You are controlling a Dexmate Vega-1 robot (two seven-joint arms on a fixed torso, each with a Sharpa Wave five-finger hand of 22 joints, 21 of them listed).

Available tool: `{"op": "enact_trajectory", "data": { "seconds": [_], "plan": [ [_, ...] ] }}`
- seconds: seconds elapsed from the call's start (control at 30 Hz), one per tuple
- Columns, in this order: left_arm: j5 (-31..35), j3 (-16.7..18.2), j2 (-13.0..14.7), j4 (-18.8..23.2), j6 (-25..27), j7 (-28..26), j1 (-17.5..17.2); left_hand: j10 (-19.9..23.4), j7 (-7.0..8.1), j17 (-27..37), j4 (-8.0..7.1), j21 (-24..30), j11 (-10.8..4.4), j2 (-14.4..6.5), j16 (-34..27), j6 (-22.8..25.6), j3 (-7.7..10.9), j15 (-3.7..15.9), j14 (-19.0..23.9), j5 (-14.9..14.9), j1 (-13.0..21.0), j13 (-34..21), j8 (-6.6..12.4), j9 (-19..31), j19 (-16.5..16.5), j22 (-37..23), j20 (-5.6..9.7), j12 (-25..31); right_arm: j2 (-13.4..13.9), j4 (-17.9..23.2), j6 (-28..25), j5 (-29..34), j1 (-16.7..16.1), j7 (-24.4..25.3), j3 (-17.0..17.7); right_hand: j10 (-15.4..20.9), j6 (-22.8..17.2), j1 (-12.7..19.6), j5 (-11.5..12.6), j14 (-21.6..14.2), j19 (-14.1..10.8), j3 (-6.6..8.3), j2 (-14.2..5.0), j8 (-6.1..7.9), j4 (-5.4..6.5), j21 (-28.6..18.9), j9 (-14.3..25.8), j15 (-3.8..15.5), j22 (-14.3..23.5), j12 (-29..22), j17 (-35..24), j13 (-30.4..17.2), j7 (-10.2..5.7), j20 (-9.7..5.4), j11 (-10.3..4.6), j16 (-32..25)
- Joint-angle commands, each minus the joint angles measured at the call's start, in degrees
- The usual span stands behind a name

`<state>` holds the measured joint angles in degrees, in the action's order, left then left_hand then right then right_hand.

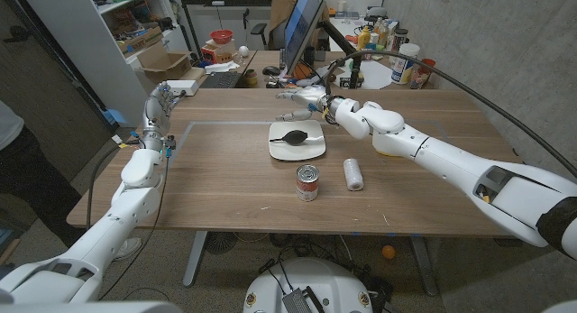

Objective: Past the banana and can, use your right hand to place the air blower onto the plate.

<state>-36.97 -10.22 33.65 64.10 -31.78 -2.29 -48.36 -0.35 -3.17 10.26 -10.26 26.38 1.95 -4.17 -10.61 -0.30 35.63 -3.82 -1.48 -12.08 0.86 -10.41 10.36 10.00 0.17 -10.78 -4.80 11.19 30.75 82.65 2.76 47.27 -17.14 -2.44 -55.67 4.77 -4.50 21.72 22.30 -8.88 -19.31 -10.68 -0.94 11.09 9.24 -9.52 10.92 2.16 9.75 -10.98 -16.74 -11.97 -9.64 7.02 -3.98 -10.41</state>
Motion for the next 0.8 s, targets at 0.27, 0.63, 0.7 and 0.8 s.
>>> {"op": "enact_trajectory", "data": {
  "seconds": [0.27,0.63,0.7,0.8],
  "plan": [
    [-0.2,0.0,0.0,0.0,-0.2,0.5,0.0,-0.2,-0.07,0.1,-0.17,-0.1,0.41,-5.4,-0.2,0.0,-0.28,-0.27,0.0,-0.3,-0.1,-0.1,0.16,0.1,0.1,-0.3,-0.24,0.2,0.6,3.3,1.2,-2.8,-1.0,2.7,3.8,1.4,-2.0,-3.3,0.0,-0.2,0.2,-1.54,-1.01,0.89,0.53,-0.9,0.2,0.76,0.2,-0.7,0.3,0.0,-0.79,1.73,0.35,-0.9],
    [-0.4,0.0,0.0,0.0,-0.4,0.7,-0.2,-0.2,-0.06,0.1,-0.18,-0.2,0.29,-5.5,-0.2,0.1,-0.3,-0.27,-0.1,-0.3,-0.2,-0.1,0.17,0.1,0.1,-0.3,-0.3,0.2,0.8,4.5,0.8,-3.8,-1.3,3.2,5.4,1.9,-2.7,-4.3,-0.1,-0.3,0.1,-2.07,-1.28,1.02,0.47,-1.1,0.2,0.58,0.2,-0.8,0.6,0.1,-0.68,2.1,0.45,-1.1],
    [-0.3,0.0,0.0,0.1,-0.4,0.8,-0.3,-0.2,-0.12,0.1,-0.18,-0.2,0.36,-5.5,-0.2,0.0,-0.3,-0.27,-0.1,-0.3,-0.2,-0.1,0.16,0.1,0.1,-0.3,-0.28,0.2,0.8,4.6,0.7,-4.0,-1.4,3.2,5.6,1.9,-2.4,-4.4,-0.1,-0.3,0.2,-2.14,-1.29,0.87,0.43,-1.1,0.2,0.59,0.2,-0.8,0.6,0.1,-0.65,2.19,0.42,-1.1],
    [-0.4,0.0,0.1,0.3,-0.3,0.9,-0.3,-0.2,-0.1,0.1,-0.18,-0.2,0.3,-5.5,-0.2,0.0,-0.31,-0.24,-0.1,-0.3,-0.2,-0.1,0.15,0.1,0.1,-0.3,-0.29,0.2,0.8,4.7,0.6,-4.5,-1.4,3.2,6.0,1.8,-2.1,-4.6,-0.1,-0.2,0.1,-2.3,-1.29,0.69,0.34,-1.2,0.2,0.43,0.2,-0.8,0.8,0.1,-0.64,2.35,0.59,-1.1]
  ]
}}
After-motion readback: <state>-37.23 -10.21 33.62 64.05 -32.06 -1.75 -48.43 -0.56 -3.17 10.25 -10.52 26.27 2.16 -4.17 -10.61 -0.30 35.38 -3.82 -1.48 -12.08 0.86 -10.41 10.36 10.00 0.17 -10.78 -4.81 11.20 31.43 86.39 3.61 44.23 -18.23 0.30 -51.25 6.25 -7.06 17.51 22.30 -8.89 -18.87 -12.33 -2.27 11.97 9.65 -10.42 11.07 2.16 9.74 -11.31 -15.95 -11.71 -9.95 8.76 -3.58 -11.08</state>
